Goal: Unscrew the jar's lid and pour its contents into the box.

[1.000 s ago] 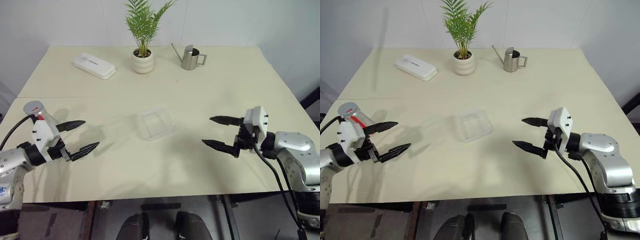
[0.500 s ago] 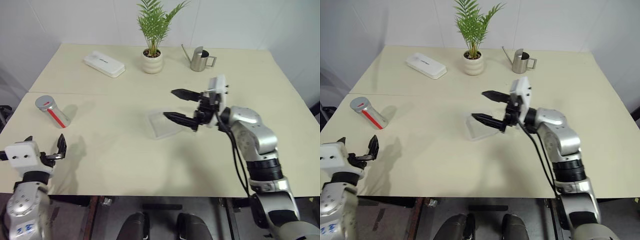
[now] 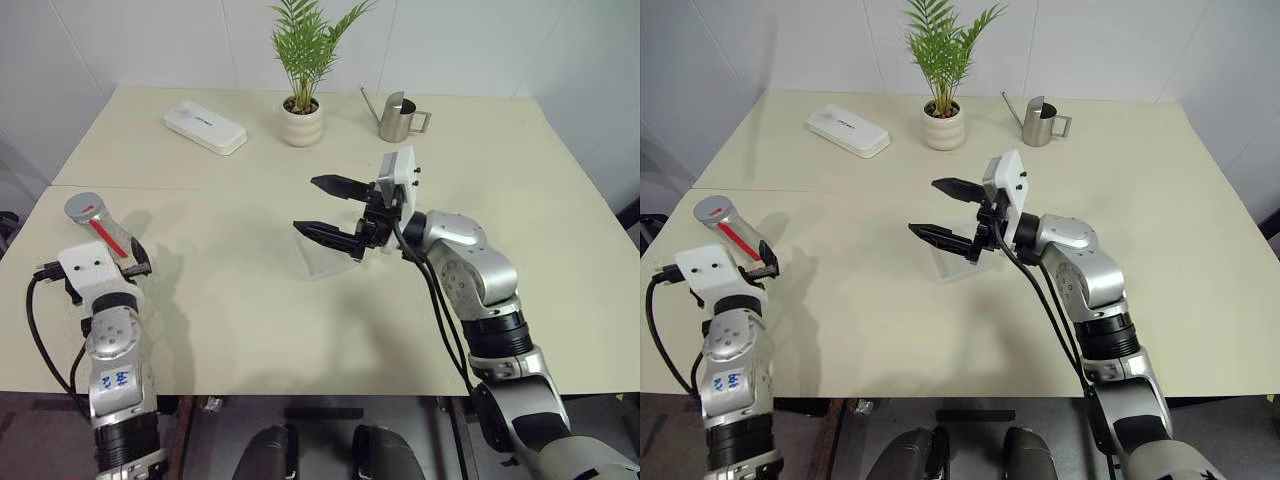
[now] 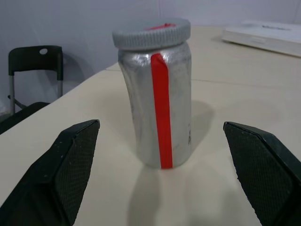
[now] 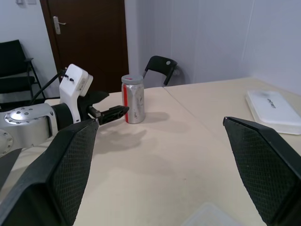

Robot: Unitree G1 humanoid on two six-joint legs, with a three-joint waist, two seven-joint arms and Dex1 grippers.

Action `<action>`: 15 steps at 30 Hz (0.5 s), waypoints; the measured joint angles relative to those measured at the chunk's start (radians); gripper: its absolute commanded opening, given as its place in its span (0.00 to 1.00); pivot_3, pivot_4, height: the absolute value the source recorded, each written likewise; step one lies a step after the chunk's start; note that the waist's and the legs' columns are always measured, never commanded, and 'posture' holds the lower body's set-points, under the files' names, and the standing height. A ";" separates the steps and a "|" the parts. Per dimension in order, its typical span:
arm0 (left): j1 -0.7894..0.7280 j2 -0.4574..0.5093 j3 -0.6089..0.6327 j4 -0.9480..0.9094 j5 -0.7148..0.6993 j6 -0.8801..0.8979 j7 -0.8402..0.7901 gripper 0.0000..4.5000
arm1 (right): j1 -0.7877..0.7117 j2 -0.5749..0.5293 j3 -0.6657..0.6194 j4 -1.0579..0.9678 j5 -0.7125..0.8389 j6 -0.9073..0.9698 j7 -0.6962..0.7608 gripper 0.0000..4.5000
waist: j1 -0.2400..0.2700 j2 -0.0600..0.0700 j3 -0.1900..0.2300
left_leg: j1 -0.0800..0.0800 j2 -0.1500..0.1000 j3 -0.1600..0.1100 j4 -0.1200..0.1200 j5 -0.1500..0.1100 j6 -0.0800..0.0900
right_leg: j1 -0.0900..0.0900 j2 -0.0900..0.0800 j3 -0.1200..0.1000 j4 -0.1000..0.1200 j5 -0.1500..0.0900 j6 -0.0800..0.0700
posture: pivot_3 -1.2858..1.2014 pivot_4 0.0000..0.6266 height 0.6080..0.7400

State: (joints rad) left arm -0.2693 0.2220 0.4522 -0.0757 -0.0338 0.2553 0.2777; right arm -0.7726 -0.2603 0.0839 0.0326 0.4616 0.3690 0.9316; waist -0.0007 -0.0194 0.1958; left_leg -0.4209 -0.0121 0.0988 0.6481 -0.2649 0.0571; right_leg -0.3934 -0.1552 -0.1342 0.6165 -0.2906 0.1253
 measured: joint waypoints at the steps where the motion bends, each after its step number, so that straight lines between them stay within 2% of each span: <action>1: -0.017 0.000 -0.005 0.021 0.002 -0.005 0.004 1.00 | 0.000 0.007 0.002 0.000 -0.001 -0.001 -0.005 1.00 | 0.000 0.000 0.000 | 0.000 0.000 0.000 0.000 0.000 0.000 | 0.000 0.000 0.000 0.000 0.000 0.000 | 0.52 0.24 1.00; 7: -0.108 0.015 -0.020 0.141 0.007 -0.044 0.041 1.00 | 0.005 0.021 0.006 -0.013 -0.007 0.000 -0.024 1.00 | -0.001 0.000 0.000 | 0.000 0.000 0.000 0.000 0.000 0.000 | 0.000 0.000 0.001 0.000 0.000 0.000 | 0.52 0.24 1.00; 15: -0.180 0.092 -0.007 0.291 0.008 -0.108 0.070 1.00 | 0.044 0.017 0.006 -0.047 -0.007 0.009 -0.043 1.00 | -0.003 0.000 0.000 | 0.000 0.001 0.000 0.000 0.000 -0.001 | -0.001 0.001 0.000 0.001 0.000 0.000 | 0.52 0.24 1.00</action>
State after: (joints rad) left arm -0.4496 0.3136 0.4453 0.2155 -0.0263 0.1472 0.3481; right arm -0.7286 -0.2435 0.0897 -0.0146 0.4541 0.3777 0.8890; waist -0.0034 -0.0195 0.1958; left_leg -0.4209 -0.0112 0.0989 0.6483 -0.2649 0.0565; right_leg -0.3942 -0.1537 -0.1337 0.6177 -0.2906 0.1253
